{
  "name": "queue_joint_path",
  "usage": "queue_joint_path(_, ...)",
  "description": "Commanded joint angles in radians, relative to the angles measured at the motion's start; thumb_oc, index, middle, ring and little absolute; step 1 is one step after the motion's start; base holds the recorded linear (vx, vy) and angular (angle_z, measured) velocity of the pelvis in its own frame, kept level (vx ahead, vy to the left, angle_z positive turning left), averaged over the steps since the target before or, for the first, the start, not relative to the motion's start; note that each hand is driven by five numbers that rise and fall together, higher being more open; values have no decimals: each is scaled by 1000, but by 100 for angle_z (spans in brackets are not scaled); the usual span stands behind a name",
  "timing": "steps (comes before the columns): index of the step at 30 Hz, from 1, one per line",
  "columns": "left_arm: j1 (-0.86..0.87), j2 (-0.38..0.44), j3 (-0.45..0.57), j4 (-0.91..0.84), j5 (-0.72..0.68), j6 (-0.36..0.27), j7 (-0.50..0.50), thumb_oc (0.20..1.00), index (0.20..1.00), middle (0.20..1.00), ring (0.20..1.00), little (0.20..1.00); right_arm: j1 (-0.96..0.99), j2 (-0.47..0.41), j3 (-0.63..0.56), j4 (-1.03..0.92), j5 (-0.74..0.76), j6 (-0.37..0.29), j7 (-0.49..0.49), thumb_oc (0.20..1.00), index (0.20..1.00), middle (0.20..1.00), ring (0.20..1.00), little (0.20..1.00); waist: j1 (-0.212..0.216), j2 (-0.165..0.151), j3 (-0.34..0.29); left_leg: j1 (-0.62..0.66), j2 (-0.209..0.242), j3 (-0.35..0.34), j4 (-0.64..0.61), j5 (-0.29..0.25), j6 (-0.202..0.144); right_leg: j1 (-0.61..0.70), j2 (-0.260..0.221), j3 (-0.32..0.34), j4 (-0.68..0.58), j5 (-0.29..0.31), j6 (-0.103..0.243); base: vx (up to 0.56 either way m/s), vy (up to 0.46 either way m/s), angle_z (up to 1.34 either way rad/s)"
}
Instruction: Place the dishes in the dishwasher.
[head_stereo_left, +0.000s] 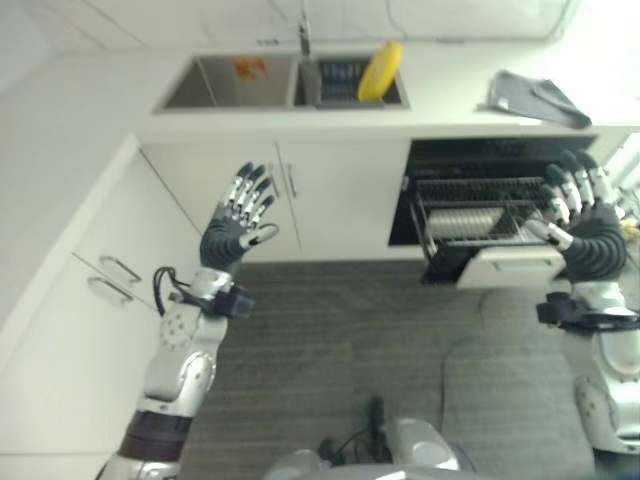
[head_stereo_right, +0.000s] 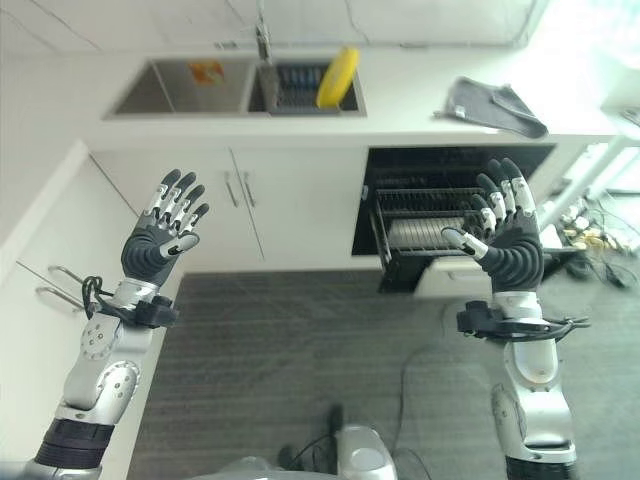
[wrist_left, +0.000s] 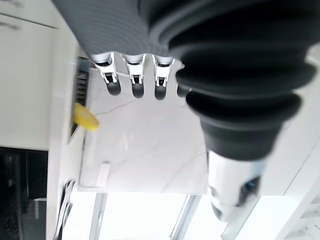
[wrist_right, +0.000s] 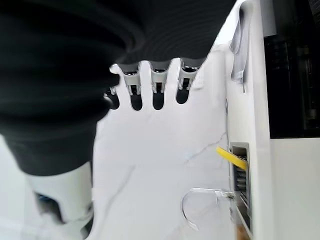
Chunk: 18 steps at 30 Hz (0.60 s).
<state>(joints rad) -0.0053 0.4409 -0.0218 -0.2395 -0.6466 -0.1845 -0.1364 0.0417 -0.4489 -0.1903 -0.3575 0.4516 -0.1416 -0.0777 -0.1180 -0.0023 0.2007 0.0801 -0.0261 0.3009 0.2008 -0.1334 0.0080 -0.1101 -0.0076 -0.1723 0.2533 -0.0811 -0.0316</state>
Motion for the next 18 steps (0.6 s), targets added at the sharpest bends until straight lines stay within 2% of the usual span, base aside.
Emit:
queue_joint_path(1,29,1,54,-79,5,-39,16,1000,1000,1000,1000,1000,4,-76,-94,-17,17,-43,-1,1000,1000,1000,1000,1000,1,-28,-26,-107,130,-101,177,154,-121,151,6,45,-197,39,60,51,126,-18)
queue_joint_path(2,34,-1,59,-75,5,-61,18,1000,1000,1000,1000,1000,-8,-86,-95,-12,33,-39,20,1000,1000,1000,1000,1000,-2,-28,-36,-85,162,-83,76,128,-99,166,-2,77,-220,42,72,99,252,-30)
queue_joint_path(3,34,2,64,-70,-2,-66,18,1000,1000,1000,1000,1000,-7,-88,-96,-10,30,-39,27,1000,1000,1000,1000,1000,-4,-23,-43,-62,171,-85,5,130,-98,173,-2,88,-231,39,78,230,473,-99)
queue_joint_path(4,32,6,71,-57,-18,-77,18,1000,1000,1000,1000,1000,2,-93,-103,-3,33,-47,50,1000,1000,1000,1000,1000,-8,-9,-57,-9,185,-95,-213,152,-108,195,-5,115,-258,30,95,272,499,-100)
queue_joint_path(5,35,3,68,-50,-20,-87,14,1000,1000,1000,1000,1000,7,-96,-113,1,36,-50,68,1000,1000,1000,1000,1000,-7,-1,-60,-14,209,-102,-288,192,-128,215,-8,122,-272,20,100,275,495,-65)
queue_joint_path(7,52,-8,58,-41,-26,-122,0,1000,1000,1000,1000,1000,7,-112,-123,4,39,-53,97,1000,1000,1000,1000,1000,8,3,-54,-93,232,-141,-288,244,-149,265,-15,130,-294,-1,96,292,500,-23)
queue_joint_path(8,55,-13,55,-47,-18,-131,9,1000,1000,1000,1000,1000,-2,-128,-123,1,42,-42,101,1000,1000,1000,1000,1000,18,0,-55,-93,228,-131,-288,231,-138,281,-37,118,-298,-7,104,410,727,-6)
queue_joint_path(10,7,0,65,-34,-13,-120,18,1000,1000,1000,1000,1000,-16,-139,-120,-9,65,-42,102,1000,1000,1000,1000,1000,29,-8,-65,-65,185,-133,-288,193,-111,280,-97,85,-280,4,150,384,717,-36)
queue_joint_path(11,-29,1,73,-31,0,-99,10,1000,1000,1000,1000,1000,-27,-116,-105,-26,52,-52,89,1000,1000,1000,1000,1000,36,-12,-68,-47,154,-138,-288,170,-89,257,-130,74,-228,4,176,312,569,-54)
queue_joint_path(13,-55,-4,63,-26,28,-82,6,1000,1000,1000,1000,1000,-41,-86,-79,-27,29,-57,70,1000,1000,1000,1000,1000,45,-18,-71,-37,120,-146,-288,150,-62,228,-158,65,-155,21,196,238,430,-40)
queue_joint_path(15,-60,-5,65,-31,36,-65,-1,1000,1000,1000,1000,1000,-43,-60,-60,-28,2,-54,65,1000,1000,1000,1000,1000,56,-18,-75,-33,91,-161,-288,139,-38,195,-167,70,-64,38,199,229,373,16)
queue_joint_path(18,-47,-9,62,-37,67,-45,4,1000,1000,1000,1000,1000,-11,-28,-46,-33,-21,-65,74,1000,1000,1000,1000,1000,62,-8,-68,-19,66,-180,-288,125,-6,107,-158,77,178,86,186,196,308,49)
